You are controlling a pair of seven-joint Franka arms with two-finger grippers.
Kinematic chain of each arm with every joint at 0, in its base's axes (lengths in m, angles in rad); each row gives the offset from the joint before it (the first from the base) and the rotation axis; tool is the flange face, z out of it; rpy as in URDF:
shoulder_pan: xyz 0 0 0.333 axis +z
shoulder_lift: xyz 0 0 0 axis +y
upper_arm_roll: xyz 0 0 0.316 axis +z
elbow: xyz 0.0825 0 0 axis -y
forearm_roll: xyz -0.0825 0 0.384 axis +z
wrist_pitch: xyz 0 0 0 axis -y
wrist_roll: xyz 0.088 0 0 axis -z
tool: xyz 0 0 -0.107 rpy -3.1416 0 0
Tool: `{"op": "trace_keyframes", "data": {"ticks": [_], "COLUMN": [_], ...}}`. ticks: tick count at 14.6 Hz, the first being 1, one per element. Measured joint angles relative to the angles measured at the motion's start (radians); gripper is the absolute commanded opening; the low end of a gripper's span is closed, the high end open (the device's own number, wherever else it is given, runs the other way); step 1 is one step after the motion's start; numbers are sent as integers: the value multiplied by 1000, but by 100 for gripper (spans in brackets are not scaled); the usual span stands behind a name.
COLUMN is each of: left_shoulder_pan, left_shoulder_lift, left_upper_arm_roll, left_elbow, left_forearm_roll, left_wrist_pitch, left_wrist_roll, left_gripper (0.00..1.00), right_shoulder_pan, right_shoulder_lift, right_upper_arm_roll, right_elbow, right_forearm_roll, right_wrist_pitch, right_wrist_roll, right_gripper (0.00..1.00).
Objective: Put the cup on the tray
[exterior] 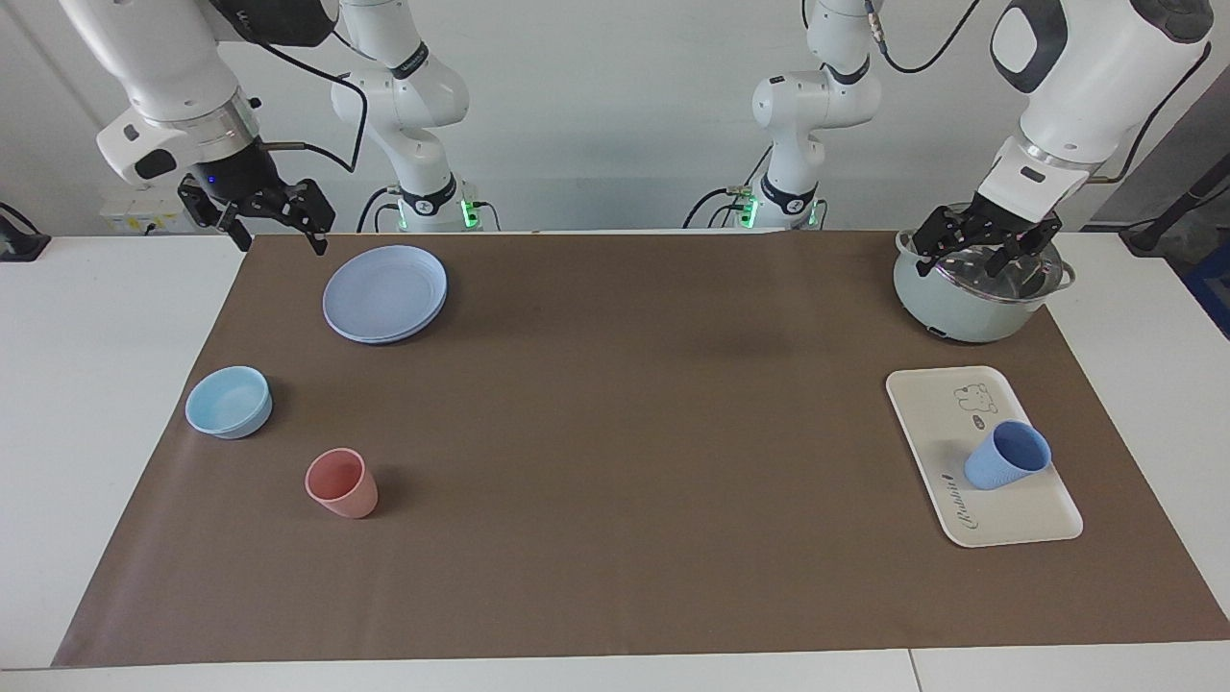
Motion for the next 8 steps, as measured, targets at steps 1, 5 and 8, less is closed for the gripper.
{"op": "trace_keyframes", "data": {"ticks": [1,5,8], "left_shoulder_pan": [0,0,0], "left_shoulder_lift": [-2,-11,-13], "left_upper_arm_roll": [0,0,-5], "left_elbow": [2,20,29], "left_forearm_roll": [0,44,56], "left_wrist_pitch": [-13,-69,-78], "left_wrist_roll": [0,0,0], "left_gripper": [100,100,100], "right_shoulder_pan": [0,2,3], "right_shoulder_lift": [0,0,0], "right_upper_arm_roll": [0,0,0], "right_elbow": [0,0,0], "right_forearm_roll": [0,0,0], "right_wrist_pitch": [0,-1,-1], "right_wrist_roll": [0,0,0], "right_gripper": [100,100,100]}}
